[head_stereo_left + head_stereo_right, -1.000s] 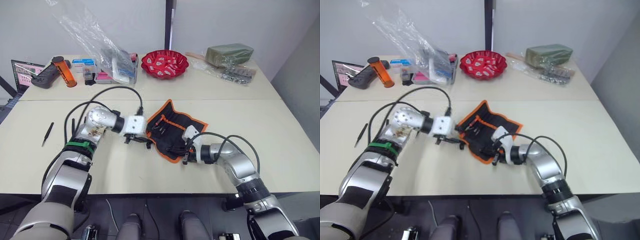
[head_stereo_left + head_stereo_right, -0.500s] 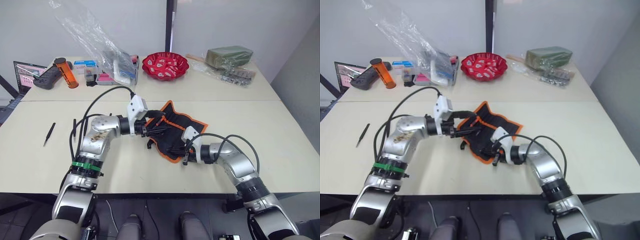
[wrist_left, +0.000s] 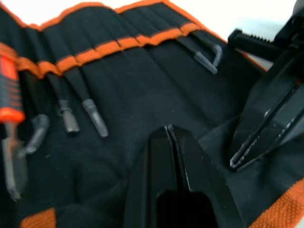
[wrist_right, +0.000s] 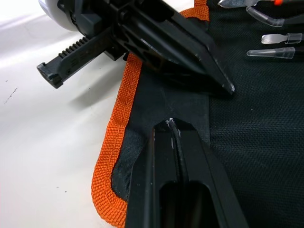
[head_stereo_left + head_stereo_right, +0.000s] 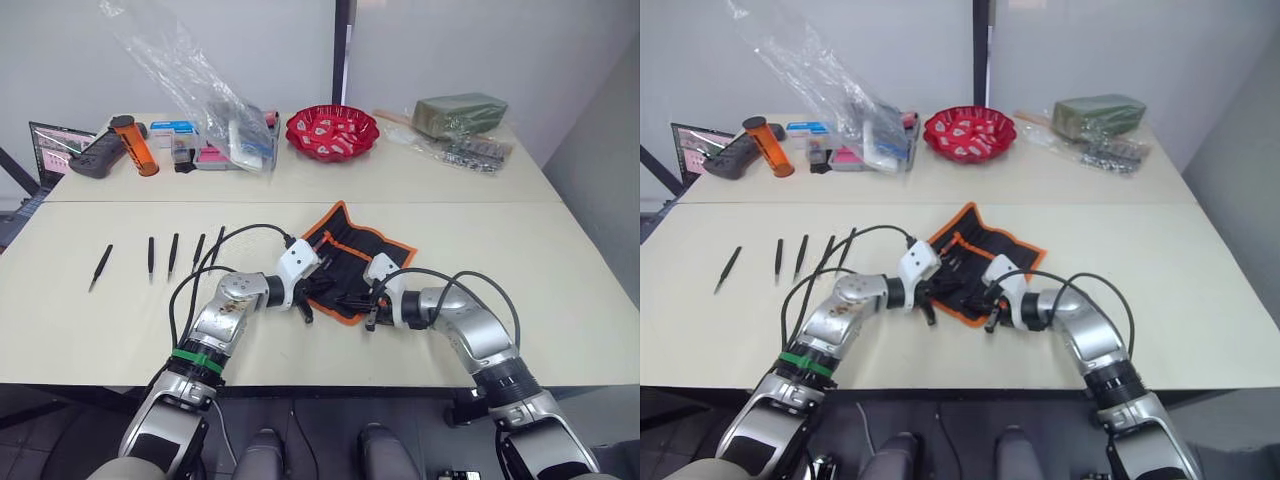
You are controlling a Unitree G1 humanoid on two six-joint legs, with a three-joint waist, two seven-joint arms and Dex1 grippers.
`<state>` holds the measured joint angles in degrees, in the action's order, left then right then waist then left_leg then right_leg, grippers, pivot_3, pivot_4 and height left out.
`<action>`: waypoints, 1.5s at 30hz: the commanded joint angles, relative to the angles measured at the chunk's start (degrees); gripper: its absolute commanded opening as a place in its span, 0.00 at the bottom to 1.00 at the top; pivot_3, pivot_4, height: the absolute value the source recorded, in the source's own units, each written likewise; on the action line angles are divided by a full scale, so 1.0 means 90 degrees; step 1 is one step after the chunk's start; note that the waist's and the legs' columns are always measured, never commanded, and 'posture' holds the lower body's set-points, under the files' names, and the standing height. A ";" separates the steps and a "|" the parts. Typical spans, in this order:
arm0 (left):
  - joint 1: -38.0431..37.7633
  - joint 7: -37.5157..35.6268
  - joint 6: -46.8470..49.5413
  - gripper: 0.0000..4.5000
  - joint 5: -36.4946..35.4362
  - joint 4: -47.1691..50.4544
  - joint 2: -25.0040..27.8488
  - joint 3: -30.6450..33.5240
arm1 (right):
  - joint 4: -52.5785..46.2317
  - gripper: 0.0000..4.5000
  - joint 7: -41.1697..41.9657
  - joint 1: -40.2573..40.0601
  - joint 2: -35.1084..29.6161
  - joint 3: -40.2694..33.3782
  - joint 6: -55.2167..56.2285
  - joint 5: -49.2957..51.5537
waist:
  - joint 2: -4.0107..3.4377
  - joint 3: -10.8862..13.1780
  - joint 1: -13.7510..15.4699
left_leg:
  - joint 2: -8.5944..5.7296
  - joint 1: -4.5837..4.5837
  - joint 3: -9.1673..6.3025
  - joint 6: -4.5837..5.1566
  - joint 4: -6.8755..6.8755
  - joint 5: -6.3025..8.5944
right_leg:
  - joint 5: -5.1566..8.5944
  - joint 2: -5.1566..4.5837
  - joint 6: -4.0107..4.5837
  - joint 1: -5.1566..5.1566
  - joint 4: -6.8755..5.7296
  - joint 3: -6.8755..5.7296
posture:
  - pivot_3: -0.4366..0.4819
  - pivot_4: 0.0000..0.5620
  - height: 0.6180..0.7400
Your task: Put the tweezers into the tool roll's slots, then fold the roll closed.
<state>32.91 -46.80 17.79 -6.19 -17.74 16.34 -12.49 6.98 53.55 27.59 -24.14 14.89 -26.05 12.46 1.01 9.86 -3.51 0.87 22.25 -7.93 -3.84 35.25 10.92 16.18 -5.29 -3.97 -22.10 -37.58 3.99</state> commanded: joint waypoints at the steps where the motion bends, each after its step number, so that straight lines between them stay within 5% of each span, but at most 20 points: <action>1: -0.0166 0.0357 -0.0156 0.01 -0.0018 -0.0250 0.0015 0.0328 | 0.0125 0.00 -0.0079 -0.0155 -0.0093 0.0081 -0.0205 -0.0181 | 0.0001 -0.0005 0.0003 | 0.0000 -0.0001 0.0000 0.0000 0.0000 0.0000 | 0.0000 0.0000 0.0000 0.0000 -0.0001 0.0000 | 0.48 0.27 1.00; 18: -0.0382 0.0772 -0.1730 0.01 -0.0353 -0.0777 0.0501 0.1479 | 0.0106 0.00 -0.0025 -0.0261 -0.0284 0.0128 -0.0237 -0.0218 | 0.0004 -0.0024 0.0017 | 0.0003 -0.0010 0.0008 0.0000 -0.0009 0.0000 | 0.0000 -0.0002 0.0000 0.0000 0.0002 0.0000 | 0.48 0.27 1.00; 25: -0.0147 0.0558 -0.1003 0.01 -0.1104 0.0396 0.0491 0.1819 | 0.0045 0.00 0.0040 -0.0266 -0.0291 0.0183 -0.0279 -0.0180 | 0.0009 -0.0026 0.0087 | 0.0004 -0.0006 0.0008 -0.0001 -0.0007 0.0000 | 0.0001 -0.0001 0.0000 0.0000 0.0004 0.0000 | 0.48 0.27 1.00; 33: 0.0014 0.0796 0.0606 0.01 -0.1529 0.1759 0.0066 0.1185 | 0.0052 0.00 0.0077 -0.0228 -0.0228 0.0272 -0.0286 -0.0204 | 0.0011 -0.0028 0.0084 | 0.0003 -0.0006 0.0009 -0.0001 -0.0007 0.0000 | 0.0002 -0.0001 -0.0002 0.0001 0.0006 0.0001 | 0.48 0.27 1.00; 38: -0.0154 0.1376 0.0910 0.01 -0.1057 0.1523 -0.0387 0.0657 | 0.0026 0.00 0.0065 -0.0220 -0.0195 0.0302 -0.0301 -0.0210 | 0.0011 -0.0028 0.0074 | 0.0003 -0.0006 0.0009 -0.0001 -0.0007 0.0000 | 0.0002 0.0000 -0.0002 0.0001 0.0009 0.0001 | 0.48 0.27 1.00; 45: -0.0750 0.1412 0.0354 0.01 -0.0601 0.0899 -0.0295 0.0500 | -0.0099 0.00 0.0059 -0.0291 -0.0239 0.0291 -0.0355 -0.0201 | 0.0011 -0.0028 0.0065 | 0.0004 -0.0008 0.0011 -0.0001 -0.0015 0.0000 | 0.0001 0.0000 -0.0001 -0.0001 0.0011 0.0002 | 0.48 0.27 1.00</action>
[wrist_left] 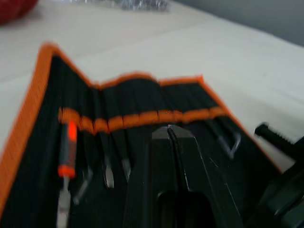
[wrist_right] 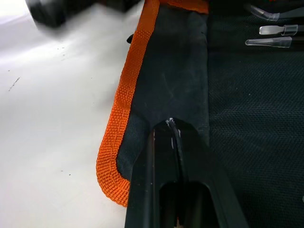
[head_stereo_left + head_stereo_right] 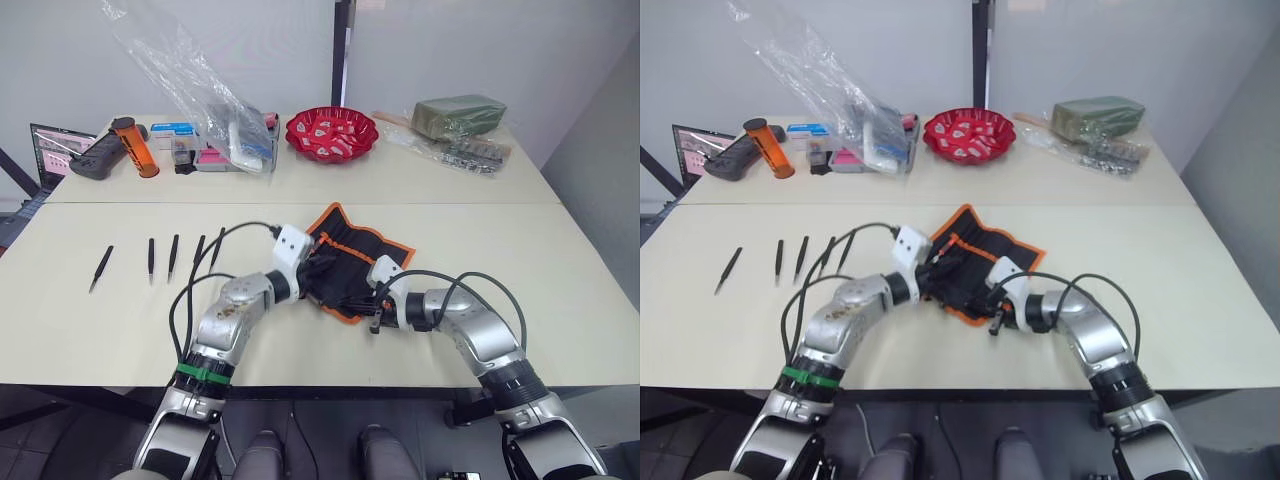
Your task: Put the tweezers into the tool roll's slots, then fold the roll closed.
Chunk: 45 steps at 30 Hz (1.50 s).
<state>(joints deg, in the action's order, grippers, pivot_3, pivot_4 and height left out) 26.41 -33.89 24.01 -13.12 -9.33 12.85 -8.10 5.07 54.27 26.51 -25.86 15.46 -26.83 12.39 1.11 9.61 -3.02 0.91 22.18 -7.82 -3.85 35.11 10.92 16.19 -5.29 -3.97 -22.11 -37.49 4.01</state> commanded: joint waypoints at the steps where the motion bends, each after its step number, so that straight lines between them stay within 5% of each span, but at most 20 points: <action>1: -0.0086 -0.0053 -0.0418 0.01 0.0213 -0.0127 0.0130 0.0004 | 0.0098 0.00 -0.0016 -0.0173 -0.0054 0.0224 -0.0280 -0.0190 | 0.0001 -0.0001 0.0030 | 0.0000 0.0001 0.0000 0.0000 0.0001 0.0000 | 0.0000 0.0000 0.0000 0.0000 0.0001 0.0000 | 0.48 0.27 1.00; 12: -0.0371 -0.0215 -0.1128 0.01 0.0339 -0.0876 0.0251 0.0084 | -0.0479 0.00 0.0241 0.0349 0.0120 -0.0097 -0.0699 0.0385 | 0.0001 -0.0009 0.0001 | 0.0002 -0.0003 0.0001 0.0000 -0.0007 0.0000 | 0.0001 0.0001 -0.0002 0.0004 0.0010 0.0000 | 0.48 0.27 1.00; 24: -0.0231 -0.0168 -0.1409 0.01 0.0433 -0.1227 0.0185 0.0102 | 0.1990 0.00 0.0118 0.1550 0.0654 0.0286 0.0663 -0.0633 | -0.0001 -0.0010 -0.0003 | 0.0001 -0.0004 0.0002 0.0000 -0.0012 0.0000 | -0.0001 0.0000 0.0002 0.0002 0.0011 0.0000 | 0.48 0.27 1.00; 31: -0.0132 -0.0163 -0.1558 0.01 0.0482 -0.1448 0.0198 0.0116 | 0.2178 0.00 0.0310 0.1071 0.0369 0.0100 0.0867 -0.0639 | -0.0006 -0.0023 0.0029 | 0.0000 -0.0017 0.0002 0.0000 -0.0011 0.0000 | 0.0001 0.0000 -0.0003 0.0016 0.0011 0.0000 | 0.48 0.27 1.00; 45: 0.0067 -0.0005 -0.1620 0.01 0.0923 -0.2118 0.0341 -0.0087 | 0.0849 0.00 0.0809 -0.0423 -0.0738 -0.0376 0.0866 -0.0350 | -0.0014 -0.0084 0.0048 | 0.0003 -0.0118 0.0003 0.0000 -0.0039 0.0004 | 0.0032 -0.0001 -0.0054 0.0135 0.0069 -0.0004 | 0.48 0.27 1.00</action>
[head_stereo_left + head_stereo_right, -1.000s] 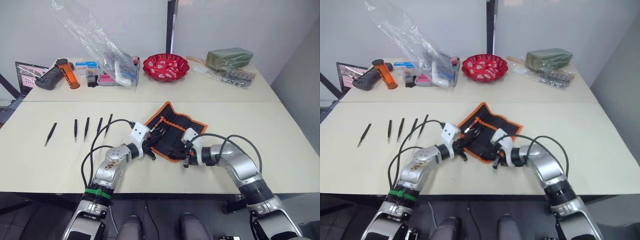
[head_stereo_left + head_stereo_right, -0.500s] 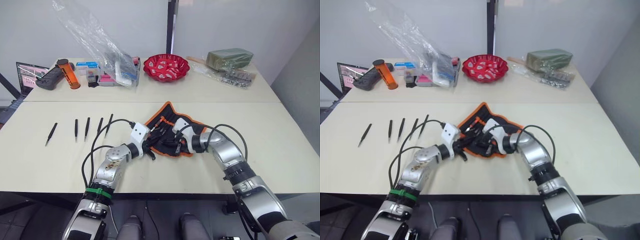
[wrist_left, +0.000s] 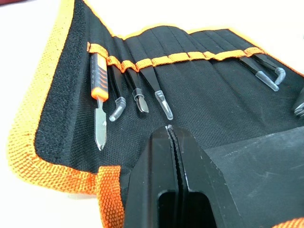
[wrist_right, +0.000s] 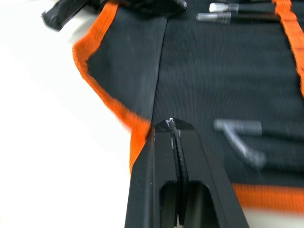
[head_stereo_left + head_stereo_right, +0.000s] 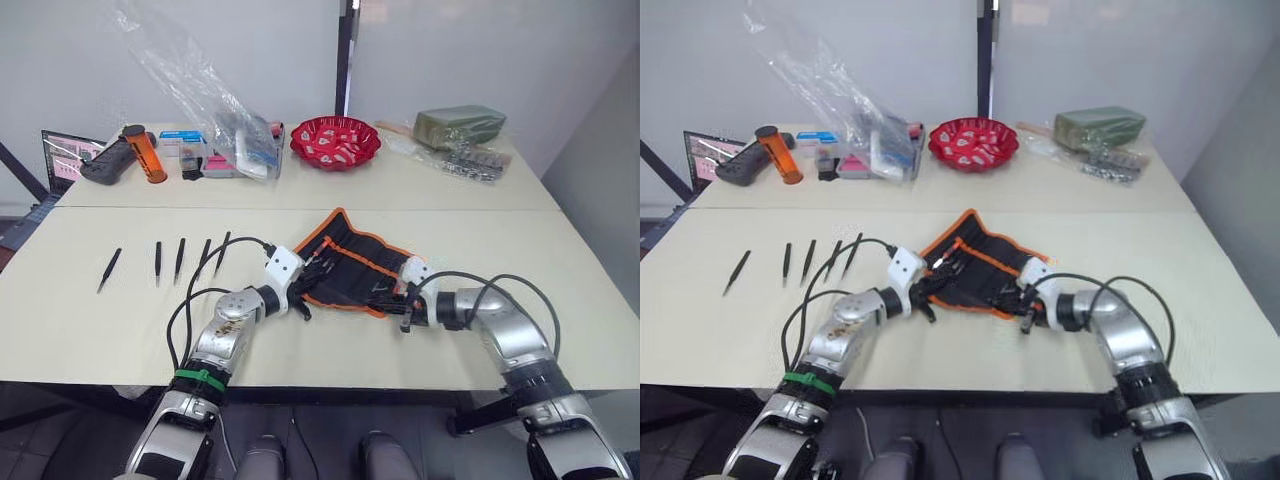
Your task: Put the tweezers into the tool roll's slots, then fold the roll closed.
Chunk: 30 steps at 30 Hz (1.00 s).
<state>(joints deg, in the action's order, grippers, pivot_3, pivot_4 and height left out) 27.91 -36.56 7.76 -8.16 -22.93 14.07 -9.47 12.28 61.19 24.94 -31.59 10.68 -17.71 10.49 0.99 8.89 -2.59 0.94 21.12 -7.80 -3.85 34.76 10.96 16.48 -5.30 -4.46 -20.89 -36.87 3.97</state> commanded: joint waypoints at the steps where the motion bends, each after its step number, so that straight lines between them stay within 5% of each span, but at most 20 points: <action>1: -0.0085 0.0228 0.0101 0.01 0.0478 -0.0604 0.0245 -0.0056 | 0.0017 0.00 -0.0004 -0.0236 -0.0075 0.0071 -0.0167 -0.0080 | 0.0000 -0.0007 -0.0002 | 0.0000 -0.0003 0.0000 0.0000 0.0001 0.0000 | 0.0000 0.0000 -0.0001 0.0004 0.0001 0.0000 | 0.48 0.27 1.00; 11: -0.0101 0.0151 -0.0019 0.01 0.0580 -0.0482 0.0263 -0.0141 | -0.0778 0.00 -0.0117 0.0590 0.0503 -0.0303 -0.0883 0.0700 | -0.0004 -0.0005 -0.0017 | 0.0000 0.0006 0.0000 0.0000 0.0000 0.0000 | 0.0000 0.0000 -0.0001 -0.0009 0.0001 0.0001 | 0.48 0.27 1.00; 17: -0.0101 0.0165 -0.0026 0.01 0.0579 -0.0467 0.0306 -0.0114 | 0.0057 0.00 -0.0520 0.0995 0.0941 0.0239 -0.0685 0.0019 | -0.0003 -0.0005 0.0002 | 0.0000 0.0010 0.0000 0.0000 -0.0002 0.0000 | 0.0000 0.0000 -0.0001 -0.0013 0.0004 0.0000 | 0.48 0.27 1.00; 30: -0.0015 0.0238 0.0315 0.01 0.0462 -0.0642 0.0285 0.0010 | 0.0269 0.00 -0.0151 -0.0188 0.0758 0.0851 0.0453 -0.0503 | -0.0006 -0.0007 -0.0004 | 0.0001 0.0014 0.0001 0.0000 -0.0006 0.0000 | 0.0001 0.0000 -0.0001 -0.0019 0.0004 0.0001 | 0.48 0.27 1.00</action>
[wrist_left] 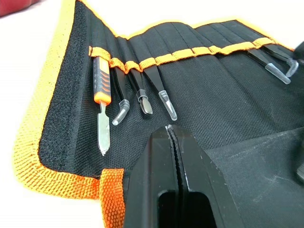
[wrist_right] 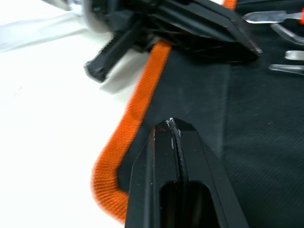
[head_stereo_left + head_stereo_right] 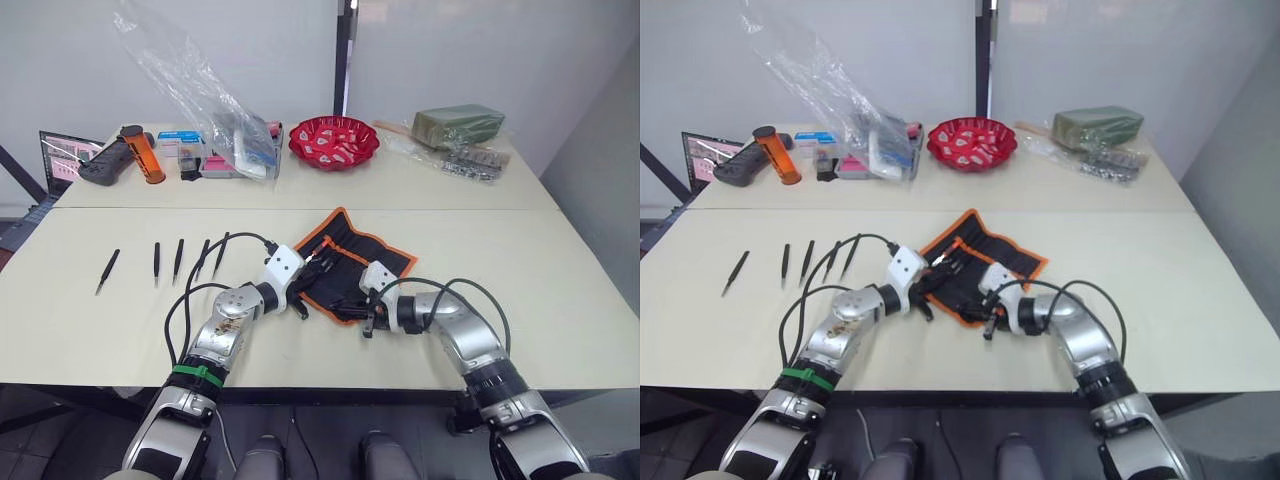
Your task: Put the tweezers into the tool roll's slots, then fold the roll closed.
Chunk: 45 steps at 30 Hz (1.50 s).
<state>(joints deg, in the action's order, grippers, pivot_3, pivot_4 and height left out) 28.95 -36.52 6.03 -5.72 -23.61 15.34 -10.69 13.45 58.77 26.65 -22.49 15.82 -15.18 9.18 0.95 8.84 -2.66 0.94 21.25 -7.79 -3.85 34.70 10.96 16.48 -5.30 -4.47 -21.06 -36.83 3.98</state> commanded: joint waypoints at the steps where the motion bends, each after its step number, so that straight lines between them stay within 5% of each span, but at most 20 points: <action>1: -0.0126 0.0191 0.0590 0.01 0.0157 -0.0575 0.0160 0.0159 | 0.0148 0.00 0.0120 -0.0451 -0.0306 0.0296 0.0246 -0.0385 | -0.0002 -0.0002 0.0002 | 0.0000 -0.0001 0.0000 0.0000 0.0000 0.0000 | 0.0000 0.0000 0.0000 0.0001 0.0002 0.0000 | 0.48 0.27 1.00; 16: -0.0080 -0.1621 0.1196 0.01 -0.0199 -0.0133 0.1186 0.0098 | 0.0864 0.00 -0.0110 -0.0353 -0.0427 0.0648 0.1435 -0.1128 | 0.0007 -0.0067 -0.0088 | 0.0006 -0.0022 0.0004 -0.0003 -0.0027 0.0004 | 0.0012 0.0002 0.0004 0.0011 0.0008 0.0000 | 0.48 0.27 1.00; 36: 0.0064 -0.1274 -0.0055 0.01 -0.0089 -0.0916 0.0988 0.0319 | 0.0269 0.00 -0.0309 -0.0635 -0.0735 0.0574 0.1671 -0.1150 | 0.0016 -0.0078 0.0040 | 0.0002 -0.0017 0.0004 -0.0005 -0.0026 0.0005 | 0.0012 -0.0003 0.0003 0.0014 0.0022 -0.0001 | 0.48 0.27 1.00; 45: 0.0187 -0.1364 0.0185 0.01 -0.0536 -0.0781 0.0822 0.0724 | -0.1195 0.00 0.0003 -0.0662 -0.0798 0.0073 0.0769 -0.0239 | 0.0013 -0.0056 0.0061 | 0.0001 0.0012 0.0004 -0.0006 -0.0027 0.0005 | 0.0013 -0.0004 0.0002 -0.0011 0.0023 -0.0001 | 0.48 0.27 1.00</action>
<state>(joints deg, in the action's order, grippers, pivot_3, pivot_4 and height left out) 30.68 -49.54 5.74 -9.76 -29.69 22.72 -5.41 4.81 57.75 20.90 -29.17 17.25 -6.71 5.85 1.07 8.34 -2.11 0.95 21.38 -7.76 -3.91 34.46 11.01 16.60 -5.34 -4.45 -21.19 -36.63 3.97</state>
